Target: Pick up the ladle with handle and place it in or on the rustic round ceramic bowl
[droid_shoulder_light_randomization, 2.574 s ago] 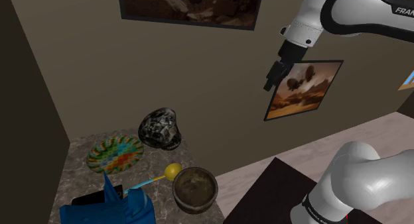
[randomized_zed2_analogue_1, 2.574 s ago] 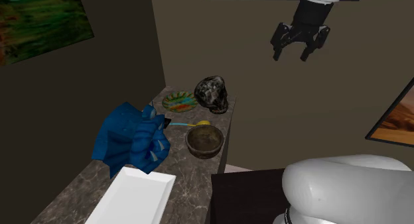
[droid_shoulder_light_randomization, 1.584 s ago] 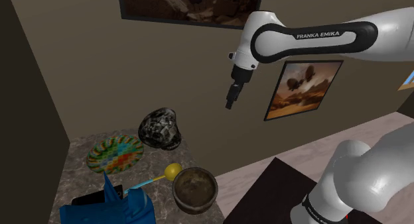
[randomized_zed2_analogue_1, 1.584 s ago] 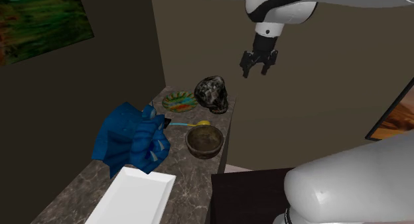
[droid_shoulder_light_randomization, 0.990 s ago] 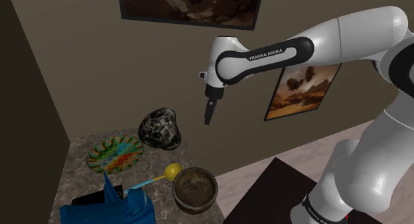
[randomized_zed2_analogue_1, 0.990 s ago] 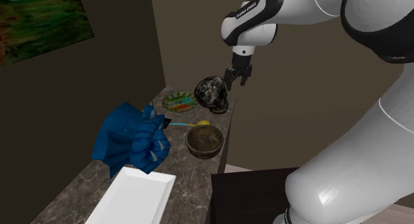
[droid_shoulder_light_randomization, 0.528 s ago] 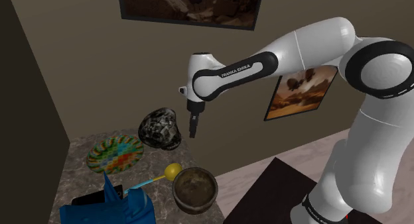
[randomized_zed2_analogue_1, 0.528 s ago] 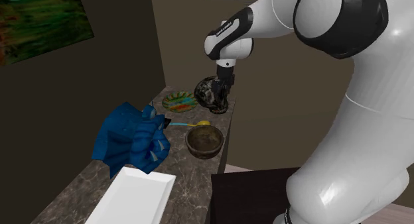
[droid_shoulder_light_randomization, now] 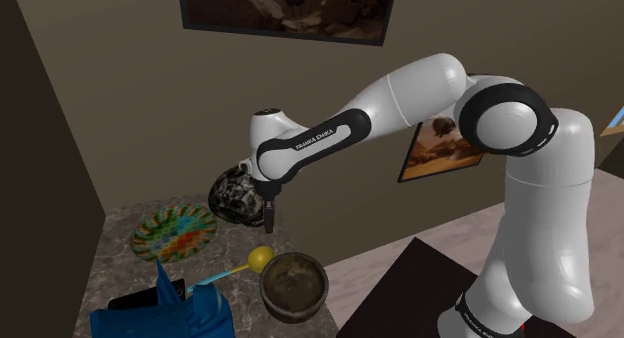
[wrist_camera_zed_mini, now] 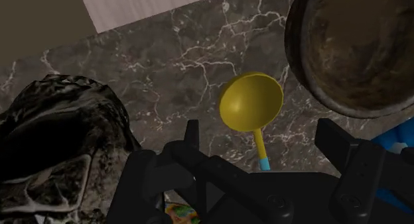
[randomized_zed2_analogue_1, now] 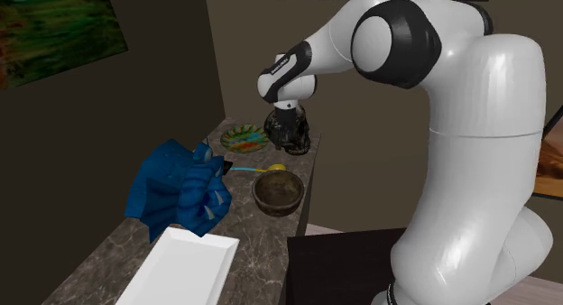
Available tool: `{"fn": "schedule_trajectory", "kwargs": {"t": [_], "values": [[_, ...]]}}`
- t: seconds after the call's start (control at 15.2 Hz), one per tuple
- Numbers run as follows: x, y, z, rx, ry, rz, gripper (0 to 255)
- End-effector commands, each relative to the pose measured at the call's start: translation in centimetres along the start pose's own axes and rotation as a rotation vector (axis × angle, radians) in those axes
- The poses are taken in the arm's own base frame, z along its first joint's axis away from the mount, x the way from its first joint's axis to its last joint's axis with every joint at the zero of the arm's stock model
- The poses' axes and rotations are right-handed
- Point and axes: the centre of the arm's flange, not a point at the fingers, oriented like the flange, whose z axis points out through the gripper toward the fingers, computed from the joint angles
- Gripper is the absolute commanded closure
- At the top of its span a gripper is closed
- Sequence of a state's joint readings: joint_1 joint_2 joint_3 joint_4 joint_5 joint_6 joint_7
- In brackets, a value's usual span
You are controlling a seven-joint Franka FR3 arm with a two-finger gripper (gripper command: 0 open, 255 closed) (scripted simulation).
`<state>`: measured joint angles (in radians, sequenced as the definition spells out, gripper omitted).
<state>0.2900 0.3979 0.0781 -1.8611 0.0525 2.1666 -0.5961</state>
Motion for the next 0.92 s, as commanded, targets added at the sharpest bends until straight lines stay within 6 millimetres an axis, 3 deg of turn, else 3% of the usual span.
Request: {"fn": "schedule_trajectory", "kwargs": {"t": [0.0,0.59,0.86], "values": [[2.2,-0.3,2.1,0.006,-0.014,-0.050,0],[9.9,-3.3,11.3,0.031,-0.080,-0.266,0],[9.7,-3.3,13.4,0.031,-0.080,-0.266,0]]}}
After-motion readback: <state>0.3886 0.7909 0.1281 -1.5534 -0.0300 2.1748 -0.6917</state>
